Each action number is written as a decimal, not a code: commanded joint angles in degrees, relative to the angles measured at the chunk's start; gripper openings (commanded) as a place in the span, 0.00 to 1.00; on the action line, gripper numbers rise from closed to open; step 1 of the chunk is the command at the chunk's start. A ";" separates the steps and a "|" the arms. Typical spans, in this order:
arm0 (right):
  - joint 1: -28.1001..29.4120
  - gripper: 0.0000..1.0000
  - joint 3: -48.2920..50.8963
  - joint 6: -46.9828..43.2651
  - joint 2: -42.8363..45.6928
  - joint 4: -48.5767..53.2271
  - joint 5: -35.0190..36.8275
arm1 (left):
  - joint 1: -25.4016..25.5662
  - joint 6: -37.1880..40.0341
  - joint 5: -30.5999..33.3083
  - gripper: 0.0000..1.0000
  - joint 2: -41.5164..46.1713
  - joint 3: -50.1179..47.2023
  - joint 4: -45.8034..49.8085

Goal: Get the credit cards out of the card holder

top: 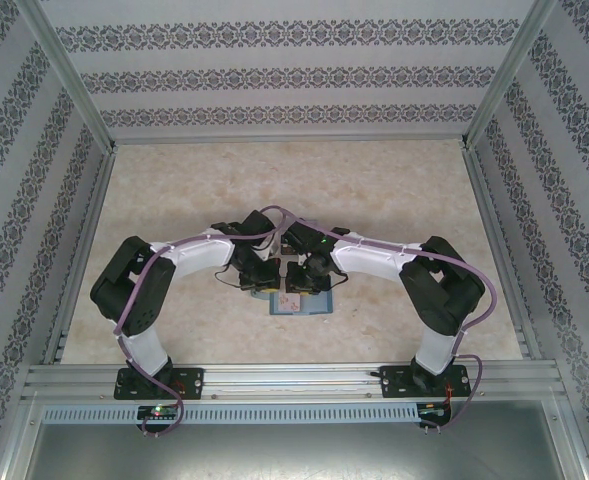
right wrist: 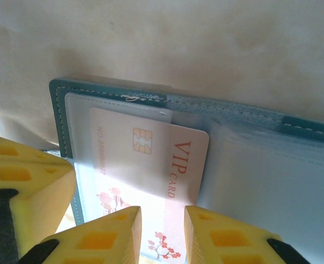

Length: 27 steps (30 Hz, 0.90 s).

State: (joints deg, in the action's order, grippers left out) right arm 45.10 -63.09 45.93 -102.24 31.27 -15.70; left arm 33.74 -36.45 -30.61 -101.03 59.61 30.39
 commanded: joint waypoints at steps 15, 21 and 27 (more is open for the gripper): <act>-0.61 0.29 1.88 -0.67 -1.74 0.31 1.46 | 0.89 1.32 2.54 0.00 -4.48 0.17 2.82; -1.18 0.29 4.27 0.50 -1.26 -5.38 -2.34 | 0.90 1.38 2.85 0.00 -4.78 0.39 3.18; -2.18 0.25 7.75 3.38 1.23 -11.75 -6.60 | 0.89 1.60 2.77 0.00 -5.31 0.65 3.44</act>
State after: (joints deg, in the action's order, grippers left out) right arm 43.38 -57.60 47.31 -101.73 23.97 -20.14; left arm 34.02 -36.16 -31.29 -103.81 60.45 30.92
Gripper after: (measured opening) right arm 0.261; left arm 0.046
